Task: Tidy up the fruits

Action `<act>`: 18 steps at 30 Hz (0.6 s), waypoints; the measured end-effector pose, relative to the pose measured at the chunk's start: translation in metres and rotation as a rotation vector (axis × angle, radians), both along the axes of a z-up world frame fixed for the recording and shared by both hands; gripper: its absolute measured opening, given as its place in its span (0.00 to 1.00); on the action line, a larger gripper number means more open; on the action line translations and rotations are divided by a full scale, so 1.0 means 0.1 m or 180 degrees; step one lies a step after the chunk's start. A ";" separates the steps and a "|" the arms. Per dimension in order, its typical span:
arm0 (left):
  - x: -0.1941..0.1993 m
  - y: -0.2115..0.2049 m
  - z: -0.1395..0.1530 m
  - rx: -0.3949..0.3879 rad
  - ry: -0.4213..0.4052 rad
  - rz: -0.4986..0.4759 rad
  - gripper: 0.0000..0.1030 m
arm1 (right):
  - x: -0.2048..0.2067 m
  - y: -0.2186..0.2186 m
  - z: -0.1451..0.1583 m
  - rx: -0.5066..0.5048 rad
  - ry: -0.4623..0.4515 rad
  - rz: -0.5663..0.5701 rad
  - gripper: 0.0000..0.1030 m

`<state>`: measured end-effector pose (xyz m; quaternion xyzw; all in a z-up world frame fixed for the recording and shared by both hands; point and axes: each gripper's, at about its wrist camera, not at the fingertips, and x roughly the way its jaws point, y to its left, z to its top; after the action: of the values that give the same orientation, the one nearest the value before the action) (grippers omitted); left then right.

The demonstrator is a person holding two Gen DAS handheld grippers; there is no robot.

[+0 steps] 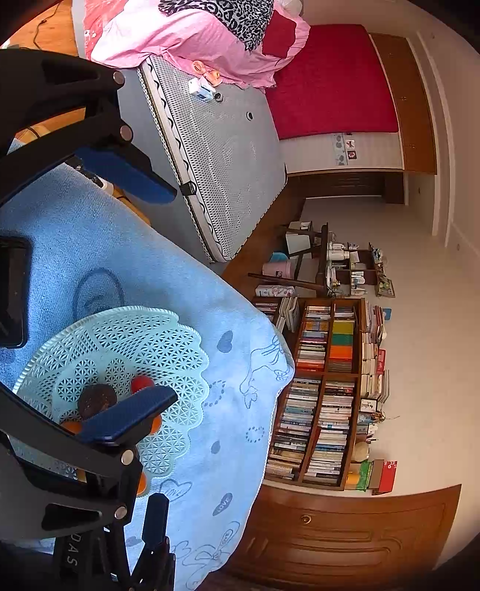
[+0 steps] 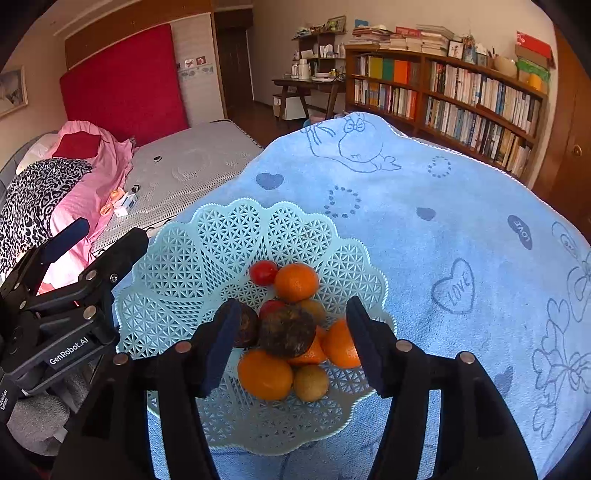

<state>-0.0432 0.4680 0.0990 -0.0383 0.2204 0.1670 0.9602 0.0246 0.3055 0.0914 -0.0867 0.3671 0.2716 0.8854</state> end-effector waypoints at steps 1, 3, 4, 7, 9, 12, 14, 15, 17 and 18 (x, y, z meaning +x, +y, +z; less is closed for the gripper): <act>0.00 -0.01 0.00 0.0010 0.0005 -0.0005 0.97 | -0.01 -0.02 0.01 -0.0009 -0.0024 -0.0013 0.59; -0.01 -0.03 -0.01 0.0041 0.0012 -0.0014 0.97 | -0.05 -0.08 0.03 -0.0018 -0.0100 -0.0058 0.71; 0.00 -0.05 -0.01 0.0054 0.0016 -0.0020 0.97 | -0.08 -0.11 0.04 -0.0022 -0.0174 -0.0092 0.76; -0.01 -0.10 -0.02 0.0092 0.0030 -0.0040 0.97 | -0.20 -0.19 0.08 -0.0106 -0.0414 -0.0164 0.85; -0.02 -0.12 -0.03 0.0124 0.0039 -0.0044 0.97 | -0.27 -0.24 0.09 -0.0153 -0.0544 -0.0198 0.89; -0.04 -0.17 -0.03 0.0171 0.0050 -0.0061 0.97 | -0.37 -0.29 0.09 -0.0232 -0.0683 -0.0210 0.92; -0.06 -0.20 -0.03 0.0194 0.0054 -0.0072 0.97 | -0.43 -0.33 0.09 -0.0261 -0.0767 -0.0217 0.94; -0.07 -0.22 -0.04 0.0206 0.0058 -0.0084 0.97 | -0.46 -0.35 0.09 -0.0267 -0.0801 -0.0224 0.94; -0.10 -0.24 -0.04 0.0225 0.0063 -0.0102 0.97 | -0.50 -0.40 0.09 -0.0273 -0.0832 -0.0240 0.95; -0.12 -0.26 -0.04 0.0231 0.0066 -0.0109 0.97 | -0.51 -0.42 0.08 -0.0278 -0.0813 -0.0222 0.95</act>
<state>-0.0550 0.4416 0.0945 0.0020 0.2247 0.1589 0.9614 -0.0263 0.2640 0.0995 -0.1462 0.2657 0.2112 0.9292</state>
